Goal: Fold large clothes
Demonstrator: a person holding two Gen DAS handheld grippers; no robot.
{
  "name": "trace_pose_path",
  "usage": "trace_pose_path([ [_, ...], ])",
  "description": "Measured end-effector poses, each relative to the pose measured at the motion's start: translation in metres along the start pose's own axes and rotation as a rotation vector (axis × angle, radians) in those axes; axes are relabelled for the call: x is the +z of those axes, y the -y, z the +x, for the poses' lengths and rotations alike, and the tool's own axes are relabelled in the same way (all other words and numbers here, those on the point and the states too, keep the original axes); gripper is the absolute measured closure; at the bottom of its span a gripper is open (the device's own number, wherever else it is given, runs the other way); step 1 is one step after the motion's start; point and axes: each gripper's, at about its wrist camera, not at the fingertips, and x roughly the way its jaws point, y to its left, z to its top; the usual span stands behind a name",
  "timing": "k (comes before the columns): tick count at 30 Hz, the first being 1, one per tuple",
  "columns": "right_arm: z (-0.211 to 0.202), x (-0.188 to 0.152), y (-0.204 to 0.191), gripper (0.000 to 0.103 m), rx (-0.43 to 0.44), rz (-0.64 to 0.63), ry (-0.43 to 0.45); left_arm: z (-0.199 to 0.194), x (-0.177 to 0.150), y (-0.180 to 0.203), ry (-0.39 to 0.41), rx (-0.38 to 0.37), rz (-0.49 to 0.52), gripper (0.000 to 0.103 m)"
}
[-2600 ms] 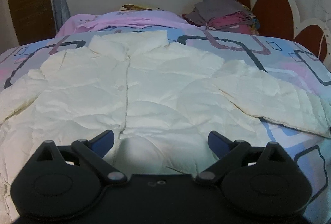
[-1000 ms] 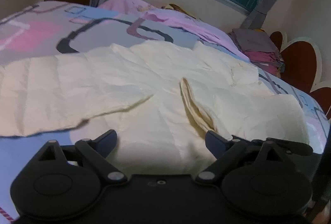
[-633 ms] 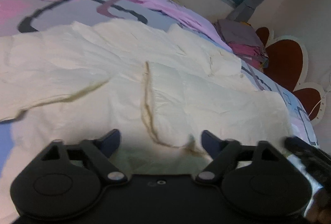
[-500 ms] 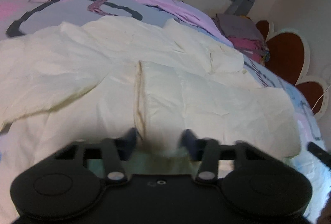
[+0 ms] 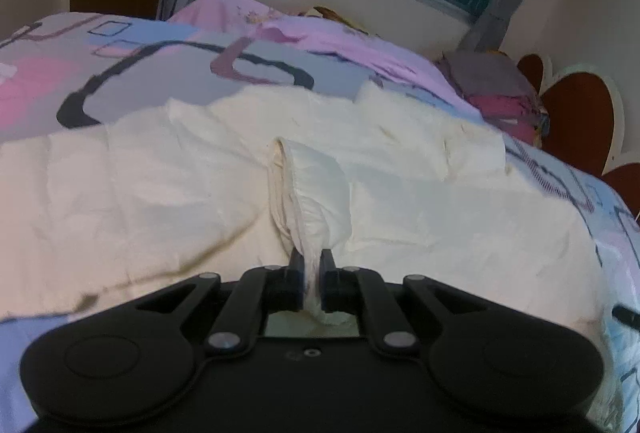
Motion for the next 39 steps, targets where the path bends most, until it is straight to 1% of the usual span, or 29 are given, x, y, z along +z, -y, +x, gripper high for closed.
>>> trace_pose_path([
  [1, 0.003, 0.0, -0.001, 0.08, 0.008, -0.007, 0.005, 0.0, -0.002, 0.001, -0.001, 0.0, -0.003, 0.096],
  [2, 0.007, 0.001, -0.004, 0.086, 0.015, -0.018, 0.008, 0.0, -0.004, 0.002, 0.001, 0.002, -0.003, 0.096],
  [3, 0.013, 0.003, -0.006, 0.088, 0.017, -0.036, 0.008, 0.0, -0.005, 0.003, 0.0, 0.005, 0.0, 0.096],
  [4, 0.021, 0.002, -0.007, 0.089, 0.01, -0.051, -0.002, 0.0, -0.006, 0.003, -0.001, 0.008, 0.002, 0.096],
  [5, 0.031, 0.0, -0.006, 0.09, -0.016, -0.066, -0.028, 0.0, -0.006, 0.002, 0.0, 0.009, 0.003, 0.096],
  [6, 0.043, -0.002, -0.004, 0.09, -0.046, -0.069, -0.074, 0.001, -0.006, 0.001, -0.001, 0.008, 0.0, 0.096],
  [7, 0.053, -0.003, 0.001, 0.09, -0.04, -0.054, -0.122, 0.002, -0.006, -0.001, -0.006, 0.004, -0.001, 0.096],
  [9, 0.05, -0.001, 0.007, 0.09, -0.019, -0.031, -0.116, 0.004, -0.006, -0.002, -0.016, 0.003, 0.011, 0.096],
  [10, 0.044, 0.002, 0.008, 0.09, -0.021, -0.025, -0.095, 0.002, -0.005, -0.001, -0.016, 0.0, 0.026, 0.092],
  [11, 0.036, 0.005, 0.011, 0.09, -0.021, -0.016, -0.068, -0.001, -0.004, -0.001, -0.015, 0.01, 0.034, 0.086],
  [12, 0.029, 0.01, 0.013, 0.089, -0.015, -0.006, -0.037, -0.006, -0.003, -0.002, -0.003, 0.037, 0.038, 0.072],
  [13, 0.023, 0.015, 0.014, 0.089, -0.007, -0.003, -0.011, -0.014, -0.002, -0.003, 0.035, 0.077, 0.045, 0.059],
  [14, 0.02, 0.021, 0.013, 0.089, 0.001, -0.005, 0.014, -0.021, 0.0, -0.004, 0.078, 0.096, 0.053, 0.057],
  [15, 0.02, 0.029, 0.011, 0.089, 0.017, -0.012, 0.036, -0.025, 0.005, -0.005, 0.104, 0.095, 0.056, 0.057],
  [17, 0.029, 0.047, 0.003, 0.089, 0.034, -0.035, 0.042, -0.02, 0.017, 0.0, 0.106, 0.06, 0.064, 0.057],
  [19, 0.044, 0.064, -0.008, 0.089, 0.054, -0.064, 0.048, -0.008, 0.028, 0.016, 0.106, 0.044, 0.114, 0.058],
  [22, 0.079, 0.083, -0.025, 0.089, 0.089, -0.098, 0.018, 0.02, 0.04, 0.038, 0.082, 0.03, 0.181, 0.058],
  [24, 0.102, 0.087, -0.029, 0.089, 0.114, -0.108, -0.02, 0.04, 0.042, 0.043, 0.051, 0.046, 0.201, 0.058],
  [25, 0.113, 0.087, -0.028, 0.089, 0.109, -0.119, -0.039, 0.046, 0.041, 0.045, 0.045, 0.057, 0.213, 0.058],
  [27, 0.136, 0.083, -0.021, 0.09, 0.05, -0.138, -0.077, 0.057, 0.035, 0.04, 0.026, 0.092, 0.229, 0.057],
  [29, 0.152, 0.078, -0.002, 0.09, 0.017, -0.094, -0.106, 0.063, 0.027, 0.028, 0.015, 0.111, 0.21, 0.055],
  [31, 0.156, 0.071, 0.012, 0.09, 0.034, -0.075, -0.112, 0.063, 0.021, 0.019, 0.028, 0.08, 0.198, 0.055],
  [34, 0.155, 0.07, 0.015, 0.089, 0.041, -0.101, -0.109, 0.064, 0.02, 0.022, 0.029, 0.09, 0.219, 0.055],
  [36, 0.152, 0.075, 0.014, 0.089, 0.029, -0.098, -0.115, 0.062, 0.024, 0.025, 0.022, 0.097, 0.21, 0.056],
  [37, 0.144, 0.078, 0.012, 0.089, 0.016, -0.096, -0.098, 0.058, 0.026, 0.028, 0.02, 0.109, 0.206, 0.054],
  [38, 0.133, 0.082, 0.008, 0.089, 0.016, -0.103, -0.067, 0.052, 0.028, 0.032, 0.035, 0.118, 0.209, 0.052],
  [39, 0.122, 0.083, 0.004, 0.089, 0.023, -0.109, -0.046, 0.042, 0.03, 0.038, 0.064, 0.112, 0.214, 0.049],
])
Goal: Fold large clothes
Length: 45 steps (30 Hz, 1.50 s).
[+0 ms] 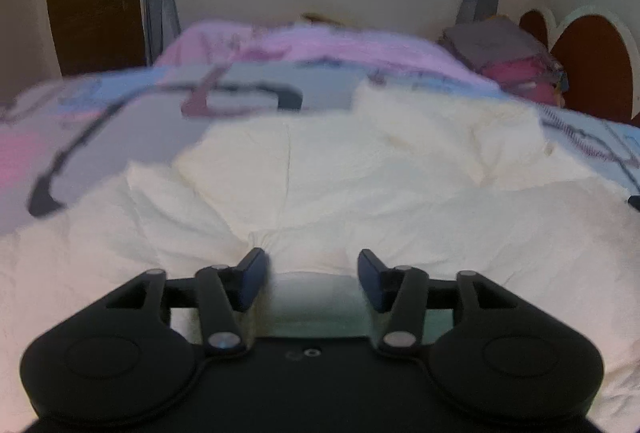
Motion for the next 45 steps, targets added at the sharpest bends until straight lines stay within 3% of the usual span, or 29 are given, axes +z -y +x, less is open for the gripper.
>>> trace_pose_path([
  [3, -0.033, -0.007, -0.017, 0.086, 0.059, -0.025, 0.025, -0.026, -0.001, 0.015, 0.057, -0.055, -0.018, 0.038],
  [4, -0.037, -0.012, -0.023, 0.078, 0.068, -0.036, 0.014, -0.031, -0.005, 0.025, 0.054, -0.081, -0.01, 0.036],
  [5, -0.042, -0.019, -0.03, 0.049, 0.073, -0.05, 0.006, -0.033, -0.008, 0.034, 0.05, -0.097, 0.005, 0.036],
  [6, -0.045, -0.026, -0.035, 0.04, 0.076, -0.064, 0.014, -0.034, -0.012, 0.043, 0.047, -0.107, 0.023, 0.035],
  [8, -0.045, -0.041, -0.043, 0.041, 0.075, -0.095, -0.008, -0.03, -0.021, 0.057, 0.029, -0.107, 0.053, 0.035],
  [10, -0.036, -0.054, -0.045, 0.053, 0.041, -0.109, -0.048, -0.018, -0.03, 0.06, -0.018, -0.102, 0.055, 0.035],
  [16, -0.024, -0.066, -0.042, 0.053, 0.022, -0.108, -0.069, -0.003, -0.043, 0.055, -0.038, -0.089, 0.089, 0.027],
  [19, -0.045, -0.061, -0.04, 0.053, 0.025, -0.088, -0.043, -0.009, -0.039, 0.056, -0.053, -0.07, 0.084, 0.026],
  [21, -0.065, -0.063, -0.036, 0.053, 0.048, -0.085, -0.016, -0.023, -0.04, 0.051, -0.035, -0.029, 0.072, 0.016],
  [23, -0.08, -0.068, -0.031, 0.053, 0.067, -0.078, -0.012, -0.042, -0.046, 0.039, -0.012, -0.005, 0.046, 0.014],
  [27, -0.103, -0.083, -0.02, 0.053, 0.095, -0.049, -0.011, -0.078, -0.069, -0.002, -0.002, 0.093, -0.049, 0.019],
  [28, -0.106, -0.086, -0.019, 0.053, 0.096, -0.039, -0.01, -0.088, -0.077, -0.018, -0.006, 0.127, -0.092, 0.024],
  [34, -0.125, -0.095, -0.014, 0.053, 0.053, -0.005, -0.024, -0.141, -0.113, -0.121, -0.001, 0.288, -0.391, 0.032],
  [38, -0.142, -0.096, -0.019, 0.053, 0.0, -0.01, -0.007, -0.16, -0.135, -0.198, 0.031, 0.331, -0.612, 0.033],
  [41, -0.152, -0.098, -0.03, 0.053, -0.042, -0.005, 0.005, -0.164, -0.149, -0.249, 0.051, 0.321, -0.765, 0.036],
  [45, -0.162, -0.098, -0.053, 0.053, -0.064, 0.017, 0.018, -0.171, -0.165, -0.292, 0.095, 0.296, -0.872, 0.045],
])
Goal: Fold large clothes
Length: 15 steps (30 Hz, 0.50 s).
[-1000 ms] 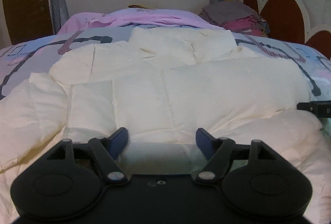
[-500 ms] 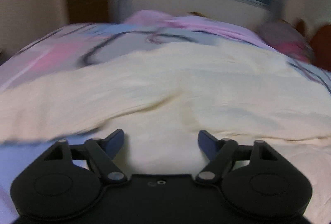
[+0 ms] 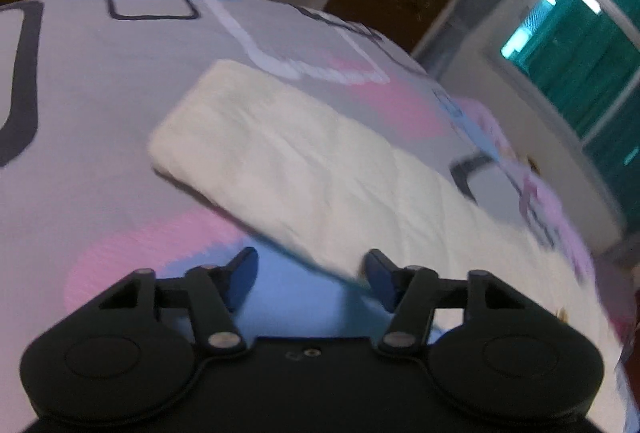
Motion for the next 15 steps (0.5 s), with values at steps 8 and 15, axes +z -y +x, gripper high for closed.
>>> trace_pose_path([
  [8, -0.012, 0.004, -0.037, 0.053, -0.024, 0.043, 0.022, 0.019, 0.029, -0.025, 0.004, -0.046, -0.069, 0.059],
  [15, -0.02, 0.005, -0.049, 0.053, -0.046, 0.022, 0.029, 0.005, 0.04, -0.019, 0.055, -0.121, -0.023, 0.096],
])
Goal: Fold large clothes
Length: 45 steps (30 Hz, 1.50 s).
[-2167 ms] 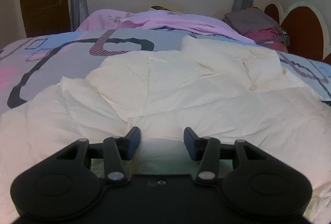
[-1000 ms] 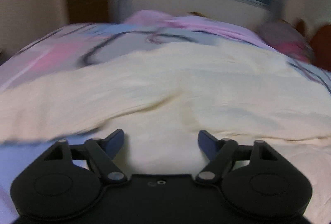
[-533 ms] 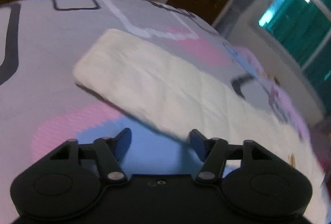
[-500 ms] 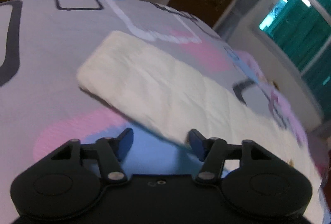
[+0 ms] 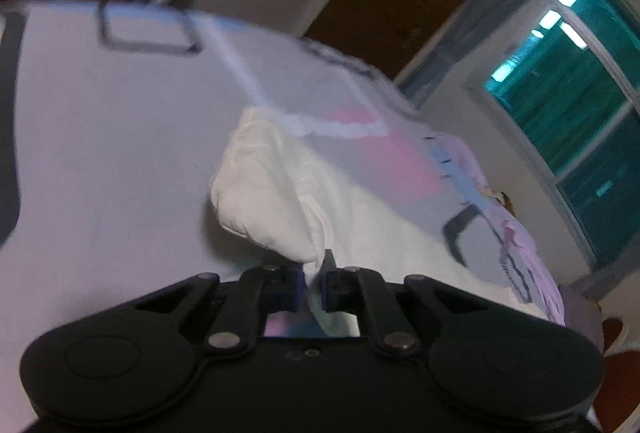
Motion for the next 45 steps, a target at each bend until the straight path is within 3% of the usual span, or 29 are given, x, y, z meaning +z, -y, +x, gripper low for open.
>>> trace_pose_path([
  [6, 0.002, 0.001, 0.002, 0.053, -0.004, -0.002, 0.003, -0.019, -0.009, 0.071, 0.049, -0.104, 0.226, 0.096],
  [11, 0.009, 0.002, 0.014, 0.053, 0.009, 0.008, 0.008, -0.027, -0.039, 0.147, 0.026, -0.223, 0.411, 0.096],
  [15, 0.017, 0.005, 0.027, 0.053, 0.025, 0.042, 0.007, -0.022, -0.081, 0.214, -0.043, -0.332, 0.551, 0.096],
  [26, 0.028, 0.017, 0.094, 0.053, 0.081, 0.203, 0.007, 0.016, -0.217, 0.362, -0.275, -0.509, 0.79, 0.096],
  [33, 0.039, 0.019, 0.138, 0.053, 0.108, 0.325, -0.015, 0.024, -0.299, 0.406, -0.371, -0.583, 0.879, 0.096],
  [39, 0.042, 0.02, 0.15, 0.053, 0.161, 0.383, -0.033, 0.031, -0.33, 0.409, -0.434, -0.578, 0.886, 0.095],
  [41, 0.042, 0.021, 0.147, 0.052, 0.178, 0.383, -0.038, 0.03, -0.331, 0.406, -0.436, -0.582, 0.885, 0.09],
  [42, 0.041, 0.022, 0.144, 0.04, 0.184, 0.378, -0.039, 0.03, -0.33, 0.404, -0.439, -0.59, 0.883, 0.082],
  [44, 0.04, 0.024, 0.135, 0.014, 0.194, 0.365, -0.011, 0.025, -0.327, 0.405, -0.44, -0.589, 0.885, 0.062],
  [45, 0.038, 0.025, 0.129, 0.014, 0.211, 0.352, -0.001, 0.021, -0.325, 0.404, -0.423, -0.585, 0.886, 0.039],
])
